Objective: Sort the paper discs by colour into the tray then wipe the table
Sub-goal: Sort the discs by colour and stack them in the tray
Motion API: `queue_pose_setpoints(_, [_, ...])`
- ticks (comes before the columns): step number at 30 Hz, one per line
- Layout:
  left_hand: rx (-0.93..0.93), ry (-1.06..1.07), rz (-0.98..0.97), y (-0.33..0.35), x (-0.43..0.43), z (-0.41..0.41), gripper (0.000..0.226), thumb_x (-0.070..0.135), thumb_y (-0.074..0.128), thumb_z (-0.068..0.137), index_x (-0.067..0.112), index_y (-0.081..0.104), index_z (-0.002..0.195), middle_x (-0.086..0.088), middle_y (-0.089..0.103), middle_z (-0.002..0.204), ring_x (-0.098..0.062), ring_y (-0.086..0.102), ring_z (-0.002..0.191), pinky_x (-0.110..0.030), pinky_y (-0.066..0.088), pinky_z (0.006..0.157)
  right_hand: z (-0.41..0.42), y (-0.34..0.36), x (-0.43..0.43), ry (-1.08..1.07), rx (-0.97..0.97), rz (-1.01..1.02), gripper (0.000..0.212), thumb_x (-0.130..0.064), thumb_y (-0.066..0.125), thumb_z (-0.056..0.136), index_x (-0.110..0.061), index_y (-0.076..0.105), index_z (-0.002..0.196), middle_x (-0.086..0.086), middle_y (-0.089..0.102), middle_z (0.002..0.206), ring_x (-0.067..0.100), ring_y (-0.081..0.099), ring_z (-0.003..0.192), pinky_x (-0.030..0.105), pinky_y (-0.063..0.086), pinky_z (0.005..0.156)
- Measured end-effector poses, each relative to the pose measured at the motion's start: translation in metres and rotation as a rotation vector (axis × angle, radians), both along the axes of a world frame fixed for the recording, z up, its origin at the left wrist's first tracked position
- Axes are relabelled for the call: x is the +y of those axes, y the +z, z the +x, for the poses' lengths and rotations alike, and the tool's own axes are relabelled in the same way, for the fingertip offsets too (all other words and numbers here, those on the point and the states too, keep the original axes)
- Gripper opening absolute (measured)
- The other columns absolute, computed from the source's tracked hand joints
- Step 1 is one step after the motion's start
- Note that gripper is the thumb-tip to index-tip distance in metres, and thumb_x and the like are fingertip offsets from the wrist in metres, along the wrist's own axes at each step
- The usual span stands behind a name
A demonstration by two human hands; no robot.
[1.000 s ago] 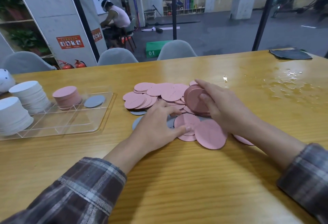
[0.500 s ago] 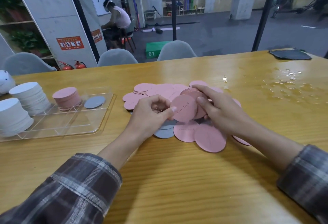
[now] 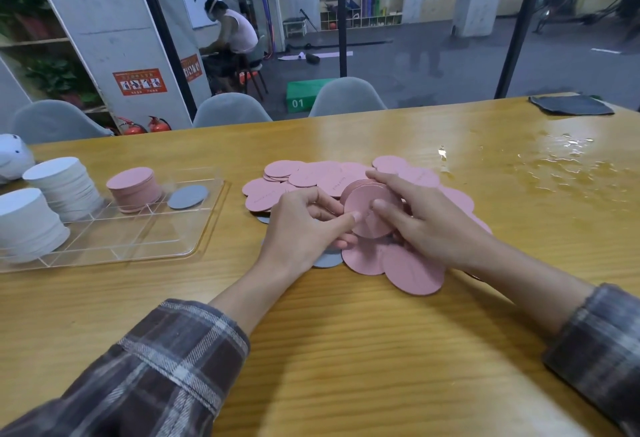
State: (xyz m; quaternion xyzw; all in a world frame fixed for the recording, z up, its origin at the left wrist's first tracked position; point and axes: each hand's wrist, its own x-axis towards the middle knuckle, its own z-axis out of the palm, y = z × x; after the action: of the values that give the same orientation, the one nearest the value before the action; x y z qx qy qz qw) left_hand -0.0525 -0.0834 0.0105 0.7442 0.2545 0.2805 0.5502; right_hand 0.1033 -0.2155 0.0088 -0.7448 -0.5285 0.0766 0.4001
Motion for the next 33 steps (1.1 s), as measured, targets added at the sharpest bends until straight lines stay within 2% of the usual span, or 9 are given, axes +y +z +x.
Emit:
queue_pose_setpoints(2, [0.055, 0.007, 0.183, -0.002, 0.002, 0.001, 0.025, 0.021, 0.088, 0.083, 0.007, 0.068, 0.085, -0.006, 0.076, 0.07, -0.019, 0.076, 0.067, -0.036, 0.064, 0.071, -0.001, 0.001, 0.0, 0.002, -0.067, -0.019, 0.049, -0.027, 0.052, 0.106, -0.029, 0.043, 0.154, -0.022, 0.064, 0.091, -0.01, 0.059, 0.083, 0.012, 0.039, 0.074])
queue_pose_setpoints(5, [0.159, 0.003, 0.518, -0.005, 0.004, 0.002, 0.027, 0.035, 0.09, 0.077, 0.018, 0.07, 0.082, 0.007, 0.069, 0.074, 0.001, 0.059, 0.064, -0.013, 0.042, 0.061, 0.002, 0.004, -0.001, -0.023, -0.134, -0.005, 0.049, -0.023, 0.051, 0.106, -0.024, 0.042, 0.155, -0.007, 0.066, 0.124, 0.009, 0.057, 0.114, 0.013, 0.034, 0.085])
queue_pose_setpoints(7, [0.227, -0.074, 0.638, -0.009, 0.006, 0.001, 0.033, 0.047, 0.09, 0.074, 0.023, 0.071, 0.089, 0.01, 0.063, 0.085, 0.002, 0.054, 0.076, -0.014, 0.036, 0.067, 0.005, 0.007, -0.002, -0.057, -0.181, 0.02, 0.049, -0.021, 0.051, 0.106, -0.02, 0.043, 0.154, -0.003, 0.062, 0.137, 0.009, 0.051, 0.123, 0.009, 0.031, 0.088])
queue_pose_setpoints(14, [0.301, -0.2, 0.653, -0.006, 0.01, -0.003, 0.032, 0.049, 0.088, 0.076, 0.031, 0.077, 0.1, 0.015, 0.053, 0.092, 0.0, 0.05, 0.082, -0.018, 0.038, 0.072, 0.011, -0.001, -0.001, -0.045, -0.252, -0.099, 0.054, -0.026, 0.043, 0.108, -0.026, 0.028, 0.16, 0.002, 0.052, 0.149, 0.021, 0.045, 0.136, 0.03, 0.035, 0.105])
queue_pose_setpoints(18, [0.25, -0.212, 0.522, -0.004, 0.016, -0.005, 0.018, 0.027, 0.089, 0.08, 0.024, 0.073, 0.089, 0.017, 0.067, 0.078, -0.005, 0.058, 0.065, -0.017, 0.046, 0.064, 0.011, -0.001, -0.001, -0.054, -0.231, -0.084, 0.052, -0.024, 0.044, 0.109, -0.026, 0.031, 0.159, 0.002, 0.056, 0.144, 0.019, 0.048, 0.13, 0.022, 0.031, 0.094])
queue_pose_setpoints(22, [0.095, -0.163, 0.295, -0.001, 0.029, -0.006, 0.013, 0.016, 0.085, 0.085, 0.017, 0.072, 0.087, 0.004, 0.077, 0.082, -0.015, 0.067, 0.073, -0.03, 0.055, 0.073, 0.009, 0.001, -0.003, -0.074, -0.131, -0.004, 0.048, -0.025, 0.045, 0.108, -0.027, 0.04, 0.156, -0.009, 0.062, 0.128, 0.004, 0.049, 0.11, 0.016, 0.03, 0.086])
queue_pose_setpoints(25, [0.012, -0.094, 0.206, -0.002, 0.027, -0.004, 0.014, 0.015, 0.084, 0.086, 0.013, 0.071, 0.088, 0.002, 0.077, 0.079, -0.015, 0.069, 0.071, -0.033, 0.058, 0.076, 0.006, 0.001, -0.002, -0.057, 0.003, 0.014, 0.045, -0.026, 0.046, 0.108, -0.032, 0.044, 0.153, -0.023, 0.061, 0.095, -0.006, 0.055, 0.079, 0.018, 0.038, 0.079])
queue_pose_setpoints(28, [-0.027, -0.043, 0.157, -0.006, 0.02, 0.0, 0.018, 0.017, 0.085, 0.086, 0.009, 0.069, 0.089, -0.004, 0.076, 0.075, -0.018, 0.07, 0.063, -0.044, 0.063, 0.078, 0.003, -0.003, 0.0, -0.029, 0.149, 0.026, 0.041, -0.026, 0.045, 0.109, -0.034, 0.049, 0.149, -0.021, 0.059, 0.065, -0.002, 0.058, 0.056, 0.016, 0.044, 0.064])
queue_pose_setpoints(33, [-0.055, 0.003, 0.14, -0.007, 0.012, 0.004, 0.021, 0.019, 0.085, 0.086, 0.005, 0.069, 0.088, -0.006, 0.075, 0.077, -0.021, 0.074, 0.064, -0.049, 0.064, 0.076, -0.002, -0.002, 0.001, -0.004, 0.218, 0.023, 0.04, -0.035, 0.04, 0.109, -0.033, 0.05, 0.148, -0.022, 0.061, 0.061, 0.002, 0.057, 0.051, 0.018, 0.047, 0.058])
